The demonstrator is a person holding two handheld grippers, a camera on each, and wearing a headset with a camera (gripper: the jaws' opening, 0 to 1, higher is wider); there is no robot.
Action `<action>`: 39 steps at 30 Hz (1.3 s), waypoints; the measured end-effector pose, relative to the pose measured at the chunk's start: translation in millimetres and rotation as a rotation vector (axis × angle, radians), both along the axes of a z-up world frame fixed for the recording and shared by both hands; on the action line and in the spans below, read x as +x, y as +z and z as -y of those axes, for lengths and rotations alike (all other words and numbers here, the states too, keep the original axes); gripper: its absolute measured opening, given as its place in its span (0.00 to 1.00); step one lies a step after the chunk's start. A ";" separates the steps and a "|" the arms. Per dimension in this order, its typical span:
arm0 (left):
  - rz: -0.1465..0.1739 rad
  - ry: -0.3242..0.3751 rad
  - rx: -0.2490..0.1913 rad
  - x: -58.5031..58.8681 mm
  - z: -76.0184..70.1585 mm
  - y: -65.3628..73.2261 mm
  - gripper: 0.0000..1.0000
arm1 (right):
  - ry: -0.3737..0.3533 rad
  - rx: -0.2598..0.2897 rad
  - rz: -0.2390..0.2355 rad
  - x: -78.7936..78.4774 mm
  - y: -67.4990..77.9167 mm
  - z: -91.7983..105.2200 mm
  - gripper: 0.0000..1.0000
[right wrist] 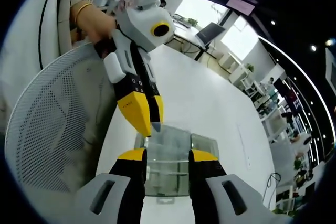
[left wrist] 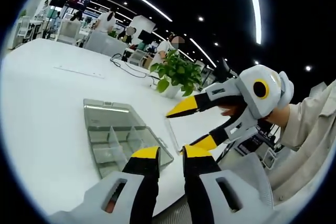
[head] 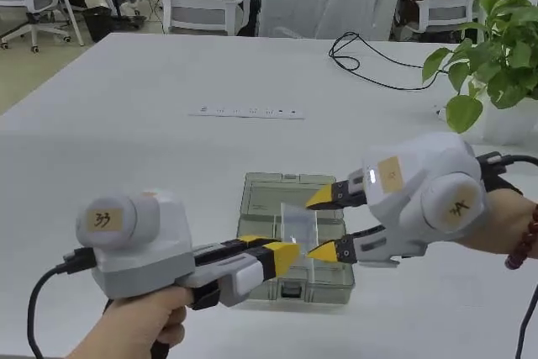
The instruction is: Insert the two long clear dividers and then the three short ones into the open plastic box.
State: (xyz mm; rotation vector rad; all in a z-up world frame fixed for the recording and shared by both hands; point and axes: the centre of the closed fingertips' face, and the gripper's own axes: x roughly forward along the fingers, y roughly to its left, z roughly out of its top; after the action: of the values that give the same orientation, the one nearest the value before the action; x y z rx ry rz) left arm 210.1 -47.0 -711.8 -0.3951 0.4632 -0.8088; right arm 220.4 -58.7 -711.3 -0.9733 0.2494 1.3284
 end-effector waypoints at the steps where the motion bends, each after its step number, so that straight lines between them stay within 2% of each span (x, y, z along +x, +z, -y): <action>1: -0.001 0.002 -0.003 0.8 -0.9 -0.5 0.13 | 0.007 0.000 0.005 -1.0 0.2 -1.5 0.32; 5: -0.009 -0.002 -0.038 1.2 -0.3 1.9 0.10 | 0.018 0.007 0.007 -3.3 0.9 -5.6 0.32; 13: -0.023 -0.015 -0.036 2.6 -0.7 -0.8 0.06 | 0.028 0.013 0.016 -3.0 1.1 -13.7 0.32; 16: -0.042 -0.018 -0.048 2.7 -1.0 -1.5 0.03 | 0.030 0.010 0.022 -2.1 0.8 -15.1 0.32; 18: -0.069 -0.029 -0.073 1.3 0.8 -0.9 0.00 | 0.032 0.006 0.026 -1.8 -0.2 -16.2 0.32; 22: -0.087 -0.017 -0.065 2.9 -0.7 -3.7 0.00 | 0.032 -0.001 0.031 -0.5 -1.6 -16.8 0.32; 23: -0.099 -0.018 -0.069 3.1 -0.8 -4.2 0.00 | 0.032 -0.002 0.030 -0.6 -1.9 -16.8 0.32; 24: -0.126 -0.015 -0.078 3.2 -0.9 -5.7 0.00 | 0.031 -0.003 0.030 -0.8 -2.6 -16.7 0.32; 26: -0.142 -0.008 -0.081 4.1 -1.4 -6.2 0.00 | 0.026 -0.003 0.034 -0.1 -3.3 -16.8 0.32; 34: -0.157 0.000 -0.072 6.2 -1.0 -6.8 0.00 | 0.005 -0.010 0.035 2.8 -3.7 -16.2 0.33; 35: -0.155 0.004 -0.057 7.0 -2.2 -8.1 0.00 | 0.006 -0.011 0.035 3.2 -3.4 -15.9 0.34; 36: -0.135 -0.008 0.009 6.1 -6.6 -13.4 0.00 | 0.004 -0.011 0.036 4.2 -2.5 -15.2 0.31; 37: -0.117 -0.010 0.034 5.2 -7.3 -12.7 0.00 | -0.002 -0.004 0.021 4.5 -2.3 -14.4 0.31; 39: -0.103 -0.013 0.057 5.0 -7.8 -13.1 0.00 | -0.017 0.005 0.013 5.9 -2.5 -12.9 0.31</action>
State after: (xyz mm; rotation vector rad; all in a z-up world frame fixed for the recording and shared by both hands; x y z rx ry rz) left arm 215.1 -39.2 -724.9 -0.3821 0.5842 -0.7884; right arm 226.3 -45.8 -713.8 -0.9737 0.2444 1.3065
